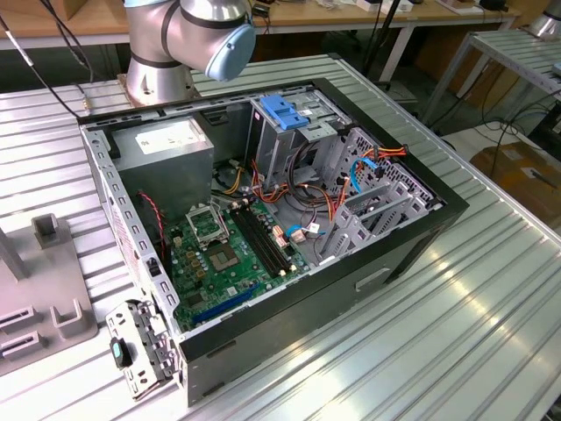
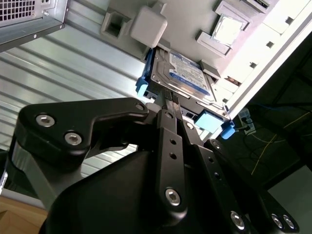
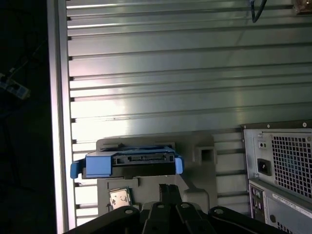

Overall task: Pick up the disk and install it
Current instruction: 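Reach for the disk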

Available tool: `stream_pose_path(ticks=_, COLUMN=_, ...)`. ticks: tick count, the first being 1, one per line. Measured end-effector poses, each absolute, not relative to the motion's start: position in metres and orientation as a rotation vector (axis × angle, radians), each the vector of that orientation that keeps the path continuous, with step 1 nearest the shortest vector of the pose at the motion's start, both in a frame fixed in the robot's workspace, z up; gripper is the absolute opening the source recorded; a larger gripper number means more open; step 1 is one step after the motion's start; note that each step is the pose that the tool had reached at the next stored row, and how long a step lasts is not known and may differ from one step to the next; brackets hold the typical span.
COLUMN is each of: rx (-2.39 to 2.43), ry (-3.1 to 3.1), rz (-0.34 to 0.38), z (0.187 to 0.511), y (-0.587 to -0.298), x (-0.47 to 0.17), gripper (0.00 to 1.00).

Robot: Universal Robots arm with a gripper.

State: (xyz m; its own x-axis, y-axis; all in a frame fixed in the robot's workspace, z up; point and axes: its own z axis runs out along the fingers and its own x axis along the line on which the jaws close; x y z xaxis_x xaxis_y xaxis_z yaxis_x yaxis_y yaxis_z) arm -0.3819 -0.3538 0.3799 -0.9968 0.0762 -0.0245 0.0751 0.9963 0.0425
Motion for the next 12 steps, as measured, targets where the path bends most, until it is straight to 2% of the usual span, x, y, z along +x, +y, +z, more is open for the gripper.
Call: stream_pose_path(ticks=12, rx=0.118, ry=3.112, rz=0.065, z=0.3798, y=-0.3538, x=-0.3833, gripper=0.11)
